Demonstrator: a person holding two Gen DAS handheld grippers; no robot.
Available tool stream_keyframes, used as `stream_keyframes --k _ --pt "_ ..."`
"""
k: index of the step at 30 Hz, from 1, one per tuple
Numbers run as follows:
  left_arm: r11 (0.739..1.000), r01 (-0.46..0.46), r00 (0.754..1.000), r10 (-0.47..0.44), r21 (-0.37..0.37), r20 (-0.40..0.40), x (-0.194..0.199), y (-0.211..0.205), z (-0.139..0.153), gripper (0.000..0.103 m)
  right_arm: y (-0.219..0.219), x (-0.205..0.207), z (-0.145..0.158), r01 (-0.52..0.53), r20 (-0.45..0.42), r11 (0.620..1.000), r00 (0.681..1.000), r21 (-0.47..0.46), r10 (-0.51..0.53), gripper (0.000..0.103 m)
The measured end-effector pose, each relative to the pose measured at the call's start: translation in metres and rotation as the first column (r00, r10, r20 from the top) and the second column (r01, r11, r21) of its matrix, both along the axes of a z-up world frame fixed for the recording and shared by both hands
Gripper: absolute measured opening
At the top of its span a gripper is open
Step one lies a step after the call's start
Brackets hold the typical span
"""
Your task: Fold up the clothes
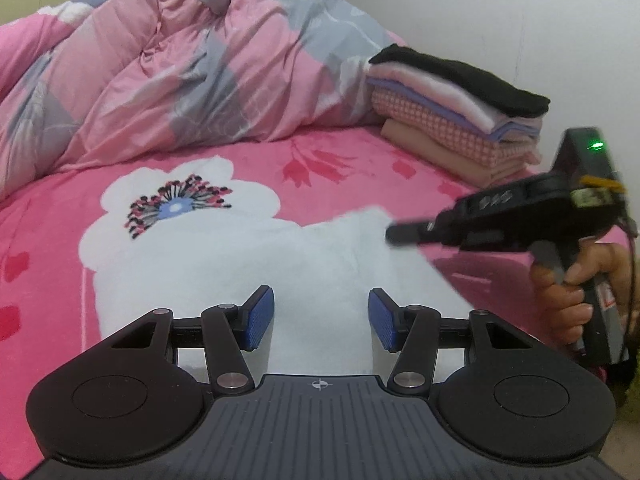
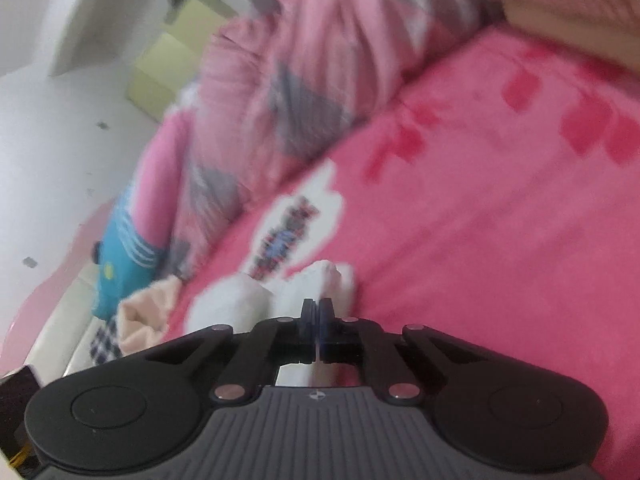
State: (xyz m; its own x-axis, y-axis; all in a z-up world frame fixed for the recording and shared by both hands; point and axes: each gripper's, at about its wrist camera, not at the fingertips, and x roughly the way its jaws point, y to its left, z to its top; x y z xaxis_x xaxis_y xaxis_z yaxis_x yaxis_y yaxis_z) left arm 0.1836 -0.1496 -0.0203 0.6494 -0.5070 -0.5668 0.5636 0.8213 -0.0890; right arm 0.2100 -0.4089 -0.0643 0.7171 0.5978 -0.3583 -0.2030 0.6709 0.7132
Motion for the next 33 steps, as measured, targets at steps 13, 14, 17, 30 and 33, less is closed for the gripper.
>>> stream_keyframes --k 13,14,17,30,33 --pt "0.999 -0.031 0.987 0.024 -0.041 -0.16 0.025 -0.01 0.007 0.053 0.023 0.006 0.002 -0.169 0.072 0.978 0.984 0.125 0.161 0.0" --pt "0.999 -0.03 0.987 0.025 -0.029 -0.161 0.026 -0.013 0.007 0.053 0.022 0.007 -0.001 -0.176 0.068 0.974 0.984 0.143 0.168 0.0" --pt "1.0 -0.028 0.986 0.028 0.006 -0.164 0.026 -0.022 0.009 0.053 0.022 0.009 -0.008 -0.186 0.047 0.966 0.982 0.179 0.181 0.001" --pt "0.994 -0.099 0.979 0.089 -0.044 -0.184 0.025 -0.022 0.009 0.015 0.013 0.014 -0.025 -0.19 0.017 0.935 0.981 0.3 0.194 0.0" --pt "0.987 -0.105 0.979 0.081 -0.124 -0.186 0.023 -0.012 0.009 0.012 0.011 0.014 -0.027 -0.184 0.014 0.929 0.982 0.322 0.189 0.001"
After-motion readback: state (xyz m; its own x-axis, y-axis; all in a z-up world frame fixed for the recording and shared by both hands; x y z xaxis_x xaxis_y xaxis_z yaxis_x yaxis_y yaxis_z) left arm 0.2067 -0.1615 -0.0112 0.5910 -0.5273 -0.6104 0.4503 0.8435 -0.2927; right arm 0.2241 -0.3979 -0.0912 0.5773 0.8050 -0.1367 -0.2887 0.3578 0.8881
